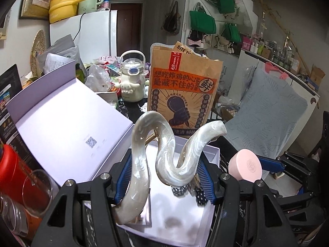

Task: Organize rigid objects
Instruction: 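Lower the wavy clip into the lavender box while the right tool lowers the compact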

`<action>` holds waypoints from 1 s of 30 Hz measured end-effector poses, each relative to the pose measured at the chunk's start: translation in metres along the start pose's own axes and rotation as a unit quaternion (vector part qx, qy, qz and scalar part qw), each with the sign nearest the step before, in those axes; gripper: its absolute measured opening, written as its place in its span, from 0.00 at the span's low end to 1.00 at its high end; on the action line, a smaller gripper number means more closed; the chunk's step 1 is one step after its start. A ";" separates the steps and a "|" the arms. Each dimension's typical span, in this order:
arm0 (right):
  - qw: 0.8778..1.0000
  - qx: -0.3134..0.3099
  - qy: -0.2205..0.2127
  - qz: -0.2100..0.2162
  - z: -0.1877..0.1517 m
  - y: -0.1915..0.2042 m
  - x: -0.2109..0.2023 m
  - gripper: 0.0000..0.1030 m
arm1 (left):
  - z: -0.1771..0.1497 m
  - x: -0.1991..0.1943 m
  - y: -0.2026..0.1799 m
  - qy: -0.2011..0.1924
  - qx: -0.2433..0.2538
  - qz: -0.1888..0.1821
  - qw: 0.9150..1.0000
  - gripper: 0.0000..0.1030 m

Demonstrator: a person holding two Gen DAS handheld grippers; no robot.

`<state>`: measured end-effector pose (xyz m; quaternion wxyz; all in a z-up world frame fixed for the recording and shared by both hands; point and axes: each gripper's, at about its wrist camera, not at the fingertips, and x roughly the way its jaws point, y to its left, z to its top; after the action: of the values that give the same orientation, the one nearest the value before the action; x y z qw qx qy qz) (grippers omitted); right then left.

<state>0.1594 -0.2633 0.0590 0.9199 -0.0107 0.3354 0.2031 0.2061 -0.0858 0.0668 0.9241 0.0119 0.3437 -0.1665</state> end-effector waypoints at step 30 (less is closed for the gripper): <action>0.999 0.012 0.023 -0.032 0.012 -0.019 0.060 0.49 | -0.006 0.065 0.008 0.046 -0.008 0.042 0.998 0.57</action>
<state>0.2159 -0.2564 0.0290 0.9180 -0.0151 0.3582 0.1693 0.2512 -0.0972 0.0198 0.9137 0.0266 0.3861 -0.1241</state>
